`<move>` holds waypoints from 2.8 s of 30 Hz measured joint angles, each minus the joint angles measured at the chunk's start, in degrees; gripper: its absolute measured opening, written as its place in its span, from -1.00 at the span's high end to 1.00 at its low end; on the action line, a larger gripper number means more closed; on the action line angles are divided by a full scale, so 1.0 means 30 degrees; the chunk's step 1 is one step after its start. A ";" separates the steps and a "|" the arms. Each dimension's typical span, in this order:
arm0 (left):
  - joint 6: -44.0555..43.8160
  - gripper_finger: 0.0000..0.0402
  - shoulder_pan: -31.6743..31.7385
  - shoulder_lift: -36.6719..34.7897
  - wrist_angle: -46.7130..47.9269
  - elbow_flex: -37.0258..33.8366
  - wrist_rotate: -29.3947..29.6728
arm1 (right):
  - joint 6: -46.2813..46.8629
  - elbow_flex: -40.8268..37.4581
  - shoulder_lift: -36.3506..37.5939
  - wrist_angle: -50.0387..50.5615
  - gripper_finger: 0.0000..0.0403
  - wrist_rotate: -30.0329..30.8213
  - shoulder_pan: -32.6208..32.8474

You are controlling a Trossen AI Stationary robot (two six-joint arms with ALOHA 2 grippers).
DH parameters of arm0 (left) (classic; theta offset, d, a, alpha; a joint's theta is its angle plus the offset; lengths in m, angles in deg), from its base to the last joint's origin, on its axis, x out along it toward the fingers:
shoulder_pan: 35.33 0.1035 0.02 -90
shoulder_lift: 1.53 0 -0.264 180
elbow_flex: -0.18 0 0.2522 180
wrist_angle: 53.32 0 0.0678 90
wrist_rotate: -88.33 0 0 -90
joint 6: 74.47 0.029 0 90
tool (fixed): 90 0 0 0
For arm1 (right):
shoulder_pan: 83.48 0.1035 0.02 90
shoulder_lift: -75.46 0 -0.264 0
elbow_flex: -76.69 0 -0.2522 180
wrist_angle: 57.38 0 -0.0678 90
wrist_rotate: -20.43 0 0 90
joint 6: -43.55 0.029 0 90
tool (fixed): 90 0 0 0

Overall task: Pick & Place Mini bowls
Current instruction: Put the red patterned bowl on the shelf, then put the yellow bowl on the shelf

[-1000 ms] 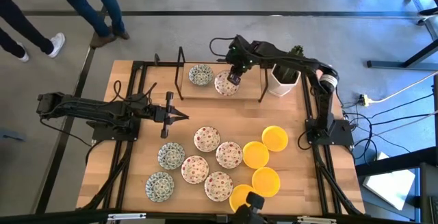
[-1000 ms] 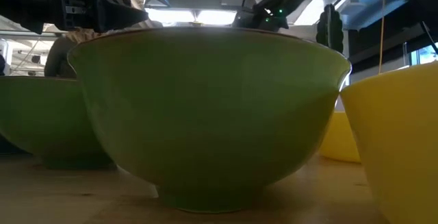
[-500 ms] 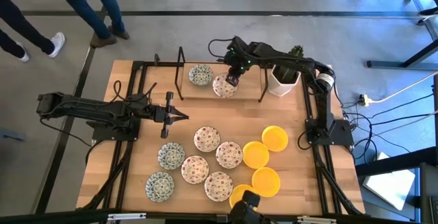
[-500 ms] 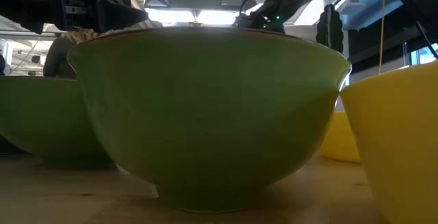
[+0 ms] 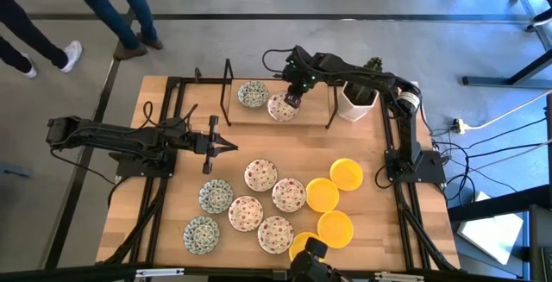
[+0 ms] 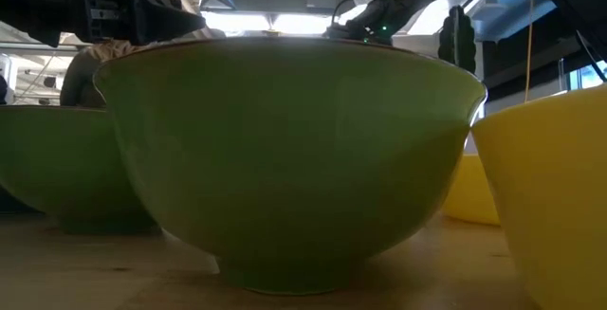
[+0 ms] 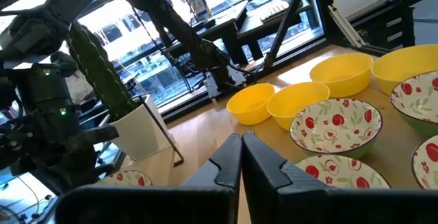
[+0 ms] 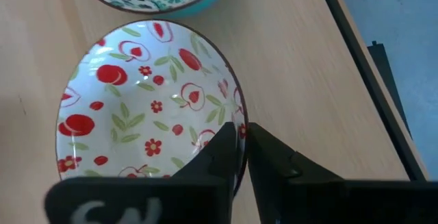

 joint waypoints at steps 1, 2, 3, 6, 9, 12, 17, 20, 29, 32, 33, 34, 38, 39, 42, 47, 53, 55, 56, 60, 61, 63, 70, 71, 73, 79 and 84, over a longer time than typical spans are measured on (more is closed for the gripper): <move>0.0000 0.95 -0.0003 -0.0001 0.0009 0.0001 -0.0001 | 0.0000 0.0000 0.0000 -0.0079 0.81 -0.0004 0.0000; 0.0000 0.95 -0.0005 0.0000 0.0021 0.0004 0.0003 | -0.0006 0.0000 0.0000 -0.0114 0.81 -0.0008 0.0000; 0.0000 0.95 -0.0007 0.0000 0.0034 0.0005 -0.0001 | 0.0000 0.0000 0.0000 -0.0115 0.80 -0.0008 0.0000; -0.0003 0.95 -0.0006 -0.0004 0.0061 0.0003 -0.0001 | 0.0027 0.0000 0.0000 -0.0033 0.80 -0.0008 0.0000; -0.0003 0.97 -0.0003 -0.0003 0.0075 0.0003 -0.0002 | 0.0036 0.0000 0.0000 -0.0018 0.80 0.0162 0.0000; 0.0000 0.97 -0.0004 0.0000 0.0075 0.0003 -0.0001 | 0.0054 0.0000 0.0000 0.0088 0.79 0.0825 0.0000; 0.0000 0.95 -0.0001 -0.0007 0.0075 0.0000 -0.0003 | 0.0120 0.0000 0.0000 0.0005 0.65 0.1171 -0.0007; 0.0007 0.95 -0.0004 -0.0004 0.0076 0.0005 -0.0001 | 0.0095 0.0000 0.0000 -0.0058 0.51 0.1434 -0.0005; 0.0000 0.96 -0.0006 0.0000 0.0082 0.0000 -0.0003 | -0.0415 0.1653 0.0080 0.0323 0.24 0.1753 -0.0007; 0.0007 0.96 -0.0002 0.0000 0.0082 0.0002 -0.0002 | -0.0423 0.3408 0.0124 0.1895 0.21 0.1731 -0.0007; 0.0007 0.96 0.0000 0.0000 0.0082 0.0003 0.0003 | -0.0423 0.4086 0.0124 0.2560 0.21 0.1705 0.0016; 0.0010 0.96 0.0000 -0.0003 0.0082 0.0000 0.0000 | -0.0422 0.4836 0.0124 0.3416 0.21 0.1605 0.0060; 0.0007 0.97 -0.0007 0.0000 0.0220 0.0000 -0.0005 | -0.0600 0.7441 0.0160 0.6834 0.21 0.0369 0.0505; 0.0014 0.96 -0.0003 0.0000 0.0316 0.0000 -0.0001 | -0.0714 0.8004 0.0160 0.7579 0.21 0.0200 0.0711; 0.0015 0.95 0.0000 0.0000 0.0583 0.0000 0.0003 | -0.1224 0.9214 0.0504 0.9304 0.28 -0.0604 0.1538; 0.0023 0.95 -0.0003 -0.0001 0.0643 0.0000 -0.0003 | -0.1970 0.9424 0.2944 0.8636 0.54 -0.1144 0.3530; 0.0015 0.97 -0.0007 -0.0007 0.0643 0.0000 -0.0004 | -0.2568 0.9384 0.6677 0.7149 0.95 -0.1150 0.6105; 0.0021 0.96 -0.0007 0.0000 0.0643 0.0000 -0.0005 | -0.2484 0.9384 0.7817 0.6982 0.96 -0.1122 0.7175; 0.0015 0.96 -0.0007 -0.0005 0.0643 0.0000 -0.0005 | -0.2484 0.9346 0.8379 0.6977 0.95 -0.1008 0.7718; 0.0018 0.97 0.0000 0.0000 0.0643 0.0000 -0.0005 | -0.2294 0.7691 1.1004 0.6154 0.95 0.1348 1.0109; 0.0023 0.97 -0.0001 0.0000 0.0643 0.0000 0.0009 | -0.2102 0.6929 1.1765 0.5692 0.96 0.2032 1.0645; 0.0124 0.98 -0.0007 -0.0007 0.0641 0.0000 0.0332 | -0.1573 0.4900 1.3431 0.4696 0.98 0.3212 1.1524; -0.2476 0.98 -0.0040 -0.1566 0.0810 0.0557 0.1838 | -0.0518 -0.3714 1.8829 0.0454 0.95 0.4787 1.2822; -0.2476 0.98 -0.0066 -0.2072 0.1280 0.0474 0.1467 | -0.0478 -0.4780 1.9491 -0.0230 0.96 0.4801 1.2837; -0.2088 0.98 -0.0040 -0.3184 0.2095 0.0144 0.0780 | -0.0430 -0.6799 2.0707 -0.1667 0.97 0.4774 1.2837; -0.3085 0.98 0.0731 -0.6816 0.2628 -0.1044 0.0325 | -0.0490 -1.0637 2.2739 -0.4293 0.96 0.3747 1.2837; -0.3636 0.98 0.1991 -0.9090 0.3108 -0.1711 0.0793 | -0.0410 -1.2949 2.3081 -0.6042 0.98 0.2168 1.2837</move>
